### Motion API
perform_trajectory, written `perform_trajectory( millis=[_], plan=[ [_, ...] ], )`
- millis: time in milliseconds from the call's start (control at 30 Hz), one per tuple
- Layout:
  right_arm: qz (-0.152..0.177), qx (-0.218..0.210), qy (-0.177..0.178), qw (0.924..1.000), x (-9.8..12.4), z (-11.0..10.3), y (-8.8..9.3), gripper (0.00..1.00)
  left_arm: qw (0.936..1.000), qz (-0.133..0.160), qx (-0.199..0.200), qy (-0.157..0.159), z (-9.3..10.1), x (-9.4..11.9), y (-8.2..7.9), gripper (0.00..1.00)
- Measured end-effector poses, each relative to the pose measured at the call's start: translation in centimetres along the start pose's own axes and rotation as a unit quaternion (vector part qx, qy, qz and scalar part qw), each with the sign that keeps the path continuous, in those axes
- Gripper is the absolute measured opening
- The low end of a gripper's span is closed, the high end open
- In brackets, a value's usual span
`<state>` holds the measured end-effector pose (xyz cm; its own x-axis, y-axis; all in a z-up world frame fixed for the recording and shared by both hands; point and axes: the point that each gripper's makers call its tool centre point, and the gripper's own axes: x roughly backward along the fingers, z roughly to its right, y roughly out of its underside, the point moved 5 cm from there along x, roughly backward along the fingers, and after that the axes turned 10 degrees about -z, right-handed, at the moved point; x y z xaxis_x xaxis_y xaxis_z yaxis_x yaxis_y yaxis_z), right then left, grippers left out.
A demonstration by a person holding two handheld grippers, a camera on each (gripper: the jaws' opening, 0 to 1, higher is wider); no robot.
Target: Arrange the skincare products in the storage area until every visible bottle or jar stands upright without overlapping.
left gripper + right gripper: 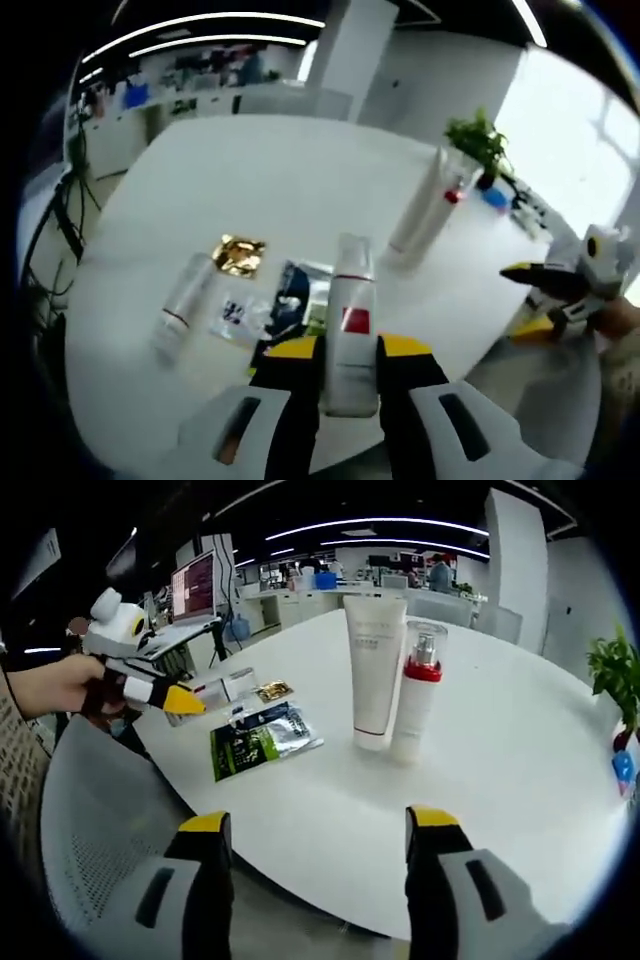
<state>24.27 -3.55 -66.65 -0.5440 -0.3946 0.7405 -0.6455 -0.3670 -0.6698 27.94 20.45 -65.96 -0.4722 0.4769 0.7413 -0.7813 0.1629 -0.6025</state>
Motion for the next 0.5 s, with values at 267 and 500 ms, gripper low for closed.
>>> perform_trajectory(
  millis=[267, 500],
  plan=[
    [0.002, 0.005, -0.009, 0.9999, 0.2, -0.4, -0.1, 0.67, 0.9999, 0.013, 0.003, 0.005, 1.1, 1.3, 0.6, 0.18],
    [0.026, -0.005, -0.041, 0.9988, 1.1, -0.7, -0.8, 0.65, 0.9995, 0.025, -0.006, 0.017, 2.0, 2.1, 1.0, 0.18]
  ],
)
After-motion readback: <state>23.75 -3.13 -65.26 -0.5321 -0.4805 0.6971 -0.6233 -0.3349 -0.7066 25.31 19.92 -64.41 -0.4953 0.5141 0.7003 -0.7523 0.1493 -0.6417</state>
